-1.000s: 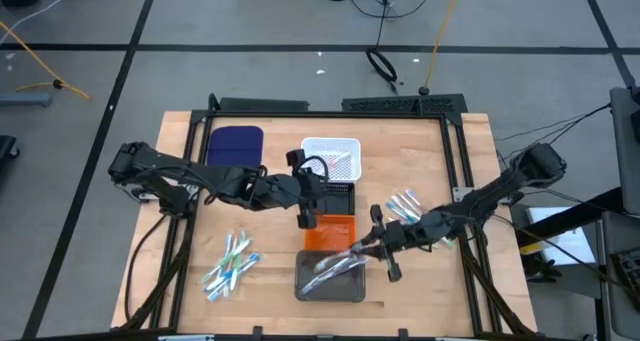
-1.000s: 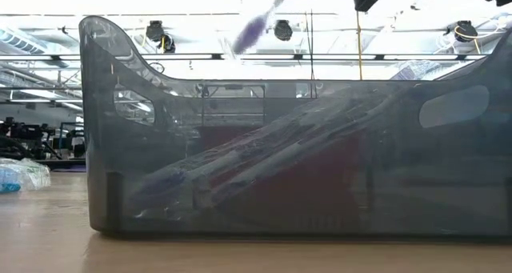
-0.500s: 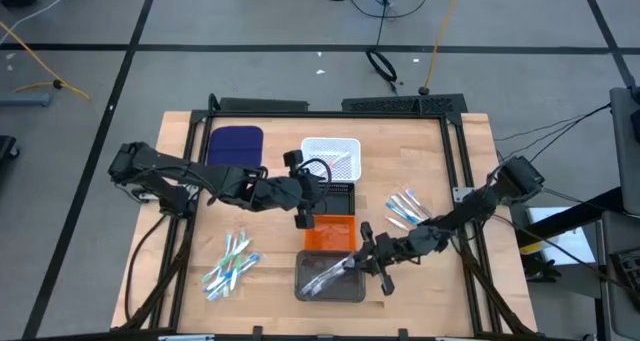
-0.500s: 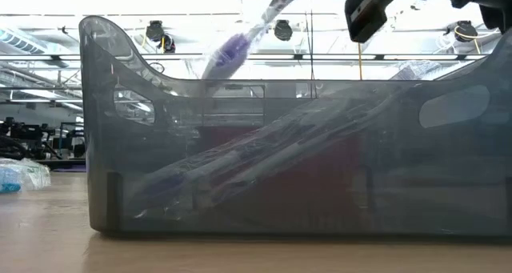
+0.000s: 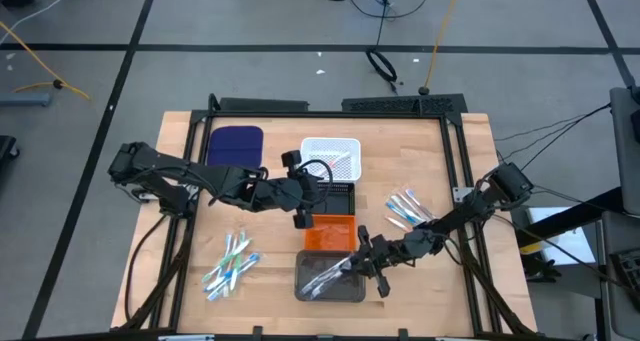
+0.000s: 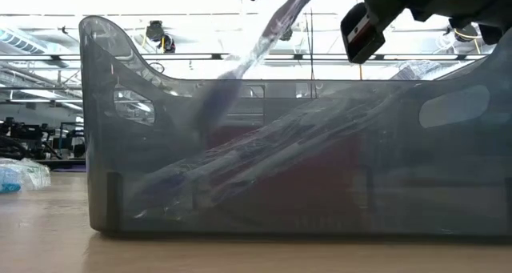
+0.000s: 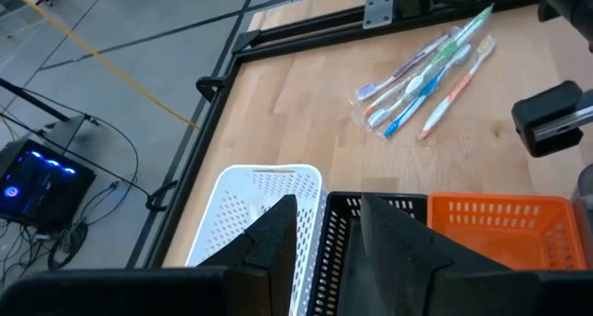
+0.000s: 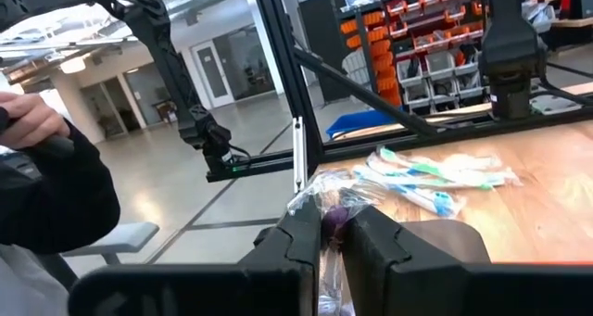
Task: Pick & Place Toothbrushes
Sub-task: Put the purple toothbrush into the black bin, then put the green toothbrush into the black basket
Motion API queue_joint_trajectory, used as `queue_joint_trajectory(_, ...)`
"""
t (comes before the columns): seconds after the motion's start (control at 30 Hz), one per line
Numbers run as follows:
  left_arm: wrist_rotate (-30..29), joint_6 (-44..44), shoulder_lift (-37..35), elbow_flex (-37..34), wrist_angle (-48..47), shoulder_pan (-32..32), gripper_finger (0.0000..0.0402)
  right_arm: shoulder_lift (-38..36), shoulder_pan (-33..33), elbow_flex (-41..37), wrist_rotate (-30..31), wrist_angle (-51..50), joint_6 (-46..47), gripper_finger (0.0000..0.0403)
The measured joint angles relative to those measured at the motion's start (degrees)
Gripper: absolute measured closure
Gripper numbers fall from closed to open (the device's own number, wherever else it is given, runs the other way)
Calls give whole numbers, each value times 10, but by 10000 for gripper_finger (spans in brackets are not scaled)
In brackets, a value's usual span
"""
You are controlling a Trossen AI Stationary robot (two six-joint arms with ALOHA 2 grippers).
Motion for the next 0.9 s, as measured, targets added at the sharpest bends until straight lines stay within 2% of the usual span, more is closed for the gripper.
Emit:
queue_joint_trajectory(0.1,0,1,0,0,0,0,277,0,0,0,-1,-4,-4,376)
queue_joint_trajectory(0.37,0,0,0,0,1,0,277,0,-4,0,1,-52,-1,272)
queue_joint_trajectory(0.6,0,0,0,0,1,0,277,-1,-4,0,1,-53,-18,196)
queue_joint_trajectory(0.73,0,-1,0,0,2,0,277,-28,-6,0,3,-84,-35,180)
queue_joint_trajectory(0.9,0,-1,0,0,2,0,277,-114,-7,0,28,-245,-30,188)
